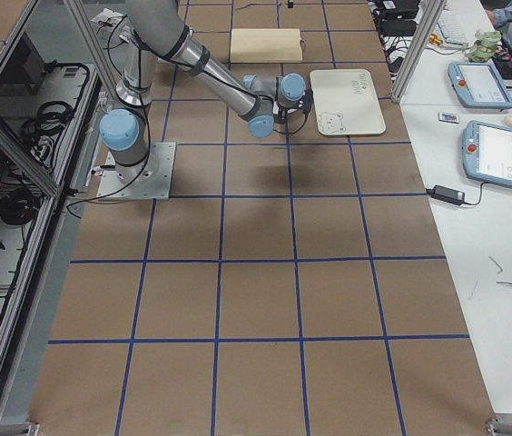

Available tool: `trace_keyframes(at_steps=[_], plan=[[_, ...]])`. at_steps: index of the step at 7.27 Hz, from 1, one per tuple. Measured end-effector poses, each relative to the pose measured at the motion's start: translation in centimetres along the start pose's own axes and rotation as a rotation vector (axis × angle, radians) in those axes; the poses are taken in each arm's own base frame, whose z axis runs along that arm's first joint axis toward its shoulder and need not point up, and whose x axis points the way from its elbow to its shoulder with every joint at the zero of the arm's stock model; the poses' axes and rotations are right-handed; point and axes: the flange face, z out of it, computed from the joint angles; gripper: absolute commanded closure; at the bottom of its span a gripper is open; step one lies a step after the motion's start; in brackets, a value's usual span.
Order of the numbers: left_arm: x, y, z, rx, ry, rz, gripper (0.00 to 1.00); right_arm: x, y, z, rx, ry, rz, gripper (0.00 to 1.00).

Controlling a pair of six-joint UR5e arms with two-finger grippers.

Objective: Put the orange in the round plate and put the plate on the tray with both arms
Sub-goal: 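Withdraw the left gripper toward rest while the right gripper reaches to the plate rim, then grasp the rim of the white plate with the right gripper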

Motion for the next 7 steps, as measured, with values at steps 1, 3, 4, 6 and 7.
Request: trace_keyframes(at_steps=[1,3,4,6,7], plan=[[-0.2,0.6,-0.6,0.007,-0.001,-0.002,0.00,0.1,0.1,0.5,-0.010,-0.001,0.005,0.06],[-0.1,1.7,-2.1,0.025,0.000,-0.002,0.00,0.5,0.8,1.3,-0.023,-0.008,0.012,0.14],[-0.1,2.4,-2.5,0.027,-0.001,0.000,0.00,0.5,1.0,1.5,-0.021,-0.022,0.008,0.34],[-0.2,3.5,-2.5,0.027,0.000,0.002,0.00,0.6,1.2,1.6,-0.017,-0.027,0.006,0.70],[-0.2,3.6,-2.5,0.028,0.000,0.006,0.00,0.6,1.2,1.5,-0.015,-0.022,0.005,0.86]])
